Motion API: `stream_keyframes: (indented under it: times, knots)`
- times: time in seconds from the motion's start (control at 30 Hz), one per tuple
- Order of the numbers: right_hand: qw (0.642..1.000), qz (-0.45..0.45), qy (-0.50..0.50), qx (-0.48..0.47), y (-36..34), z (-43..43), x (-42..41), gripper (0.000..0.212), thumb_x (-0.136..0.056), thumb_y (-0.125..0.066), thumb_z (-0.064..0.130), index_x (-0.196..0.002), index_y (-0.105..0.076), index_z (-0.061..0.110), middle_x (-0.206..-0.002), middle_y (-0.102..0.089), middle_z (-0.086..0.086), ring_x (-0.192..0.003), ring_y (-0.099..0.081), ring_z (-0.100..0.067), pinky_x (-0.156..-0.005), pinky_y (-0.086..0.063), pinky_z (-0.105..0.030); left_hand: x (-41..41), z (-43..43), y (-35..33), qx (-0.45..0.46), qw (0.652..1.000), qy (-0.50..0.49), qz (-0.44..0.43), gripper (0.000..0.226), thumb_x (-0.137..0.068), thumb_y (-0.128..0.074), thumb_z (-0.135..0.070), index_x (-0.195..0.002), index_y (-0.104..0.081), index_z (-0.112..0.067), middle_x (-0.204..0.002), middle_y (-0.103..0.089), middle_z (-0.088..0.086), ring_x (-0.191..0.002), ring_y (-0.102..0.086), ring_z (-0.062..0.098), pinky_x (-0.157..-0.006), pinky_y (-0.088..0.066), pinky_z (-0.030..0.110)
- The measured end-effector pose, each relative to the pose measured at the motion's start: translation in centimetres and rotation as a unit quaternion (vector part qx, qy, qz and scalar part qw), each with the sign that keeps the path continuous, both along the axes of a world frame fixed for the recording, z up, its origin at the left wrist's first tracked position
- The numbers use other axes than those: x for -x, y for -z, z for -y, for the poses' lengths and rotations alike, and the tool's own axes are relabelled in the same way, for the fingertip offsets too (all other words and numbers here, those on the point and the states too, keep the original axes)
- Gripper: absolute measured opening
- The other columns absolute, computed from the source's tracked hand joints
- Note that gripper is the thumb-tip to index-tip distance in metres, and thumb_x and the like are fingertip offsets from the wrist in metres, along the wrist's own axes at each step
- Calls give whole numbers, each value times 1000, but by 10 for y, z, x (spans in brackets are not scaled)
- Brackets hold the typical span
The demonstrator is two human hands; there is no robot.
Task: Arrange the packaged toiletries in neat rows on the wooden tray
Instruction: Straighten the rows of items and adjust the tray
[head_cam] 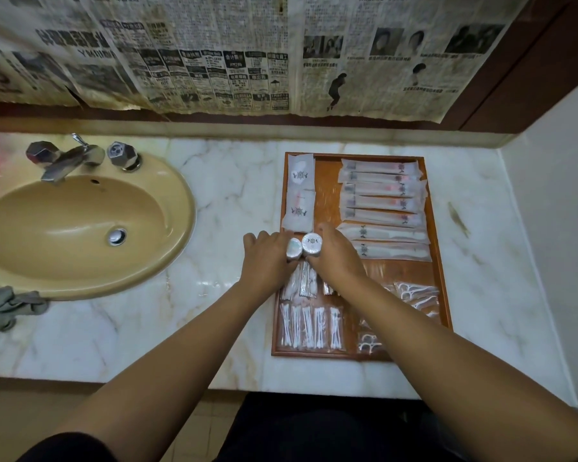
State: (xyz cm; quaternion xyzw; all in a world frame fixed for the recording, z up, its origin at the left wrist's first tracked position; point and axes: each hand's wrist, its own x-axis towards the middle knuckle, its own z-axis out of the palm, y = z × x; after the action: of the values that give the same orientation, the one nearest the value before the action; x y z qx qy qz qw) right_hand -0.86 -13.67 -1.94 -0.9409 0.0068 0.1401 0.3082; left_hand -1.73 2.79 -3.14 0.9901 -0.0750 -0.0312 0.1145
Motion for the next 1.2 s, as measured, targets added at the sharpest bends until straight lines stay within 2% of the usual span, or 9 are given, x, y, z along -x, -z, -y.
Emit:
stream_keyframes:
  times: [0.13,0.3,0.43,0.6,0.73,1.0,1.1,1.2]
  knots:
    - [1000,-24,12,11,4,-4,-5,45,-85,-75,29,-119,-47,19,-107,-60,-6,-87,-61,-26,-60,-41,-34,-8,0,2,-30,999,25,10,16,-89,-54,-42,-86,-56,-27,-73,-62,-6,-71,-50,23,-71,-22,37]
    - [999,-20,20,27,5,-12,-8,44,-85,-75,23,-118,-46,17,-106,-61,-8,-92,-61,-29,-66,-53,-40,-17,1,3,-73,995,60,17,19,-88,-54,-40,-80,-54,-23,-64,-47,-8,-64,-46,23,-71,-18,38]
    - [999,-13,10,41,3,-15,-7,48,-85,-76,19,-121,-45,12,-107,-62,-11,-94,-61,-31,-67,-52,-40,-21,0,7,-75,993,85,25,25,-81,-68,-37,-76,-56,-16,-61,-55,-2,-57,-50,25,-69,-13,37]
    - [998,-26,4,51,-2,-14,-10,52,-85,-76,17,-124,-43,12,-106,-63,-13,-93,-61,-32,-63,-45,-36,-25,-2,12,-46,994,90,45,39,-74,-78,-42,-90,-62,-10,-63,-58,2,-57,-55,27,-74,-27,40]
    - [998,-28,-2,50,-6,-11,-12,52,-84,-76,17,-123,-42,12,-106,-63,-14,-89,-61,-33,-63,-44,-35,-29,-3,15,-69,992,94,38,44,-76,-73,-52,-95,-59,-15,-66,-59,-2,-61,-58,25,-76,-23,40]
    - [998,-15,-7,55,-11,-9,-12,42,-87,-70,14,-119,-43,13,-102,-64,-14,-87,-63,-35,-65,-54,-41,-30,-2,14,-66,992,98,46,36,-79,-71,-44,-91,-56,-13,-62,-56,0,-58,-55,27,-75,-23,40]
    - [997,-2,-13,83,-12,-6,-10,43,-88,-71,16,-122,-46,11,-100,-62,-15,-94,-59,-35,-65,-49,-38,-30,-1,15,-64,993,89,44,36,-78,-72,-43,-92,-55,-14,-60,-56,1,-59,-55,26,-76,-24,40]
    - [992,16,-22,122,-19,-3,-10,44,-88,-73,20,-124,-49,10,-103,-62,-15,-106,-52,-35,-73,-42,-36,-31,0,15,-57,994,81,45,34,-80,-71,-42,-93,-55,-14,-60,-57,1,-58,-54,26,-76,-25,40]
